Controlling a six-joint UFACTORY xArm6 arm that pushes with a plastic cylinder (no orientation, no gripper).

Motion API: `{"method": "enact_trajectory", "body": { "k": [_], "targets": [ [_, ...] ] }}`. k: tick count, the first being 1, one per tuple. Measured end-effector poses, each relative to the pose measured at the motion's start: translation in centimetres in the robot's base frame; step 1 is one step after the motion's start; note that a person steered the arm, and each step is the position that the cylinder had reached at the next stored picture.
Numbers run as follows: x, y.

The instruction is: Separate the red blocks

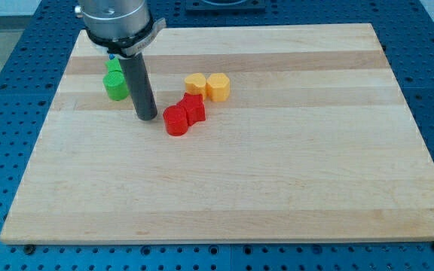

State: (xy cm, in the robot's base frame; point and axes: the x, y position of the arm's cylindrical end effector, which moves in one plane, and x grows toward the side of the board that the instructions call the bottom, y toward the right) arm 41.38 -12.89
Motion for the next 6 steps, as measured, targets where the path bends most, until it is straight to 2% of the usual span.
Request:
{"method": "enact_trajectory", "body": {
  "k": [1,3,5,6],
  "targets": [
    [0.3,4.1],
    [0.7,16.0],
    [4.5,18.6],
    [4.0,23.7]
  ]
}}
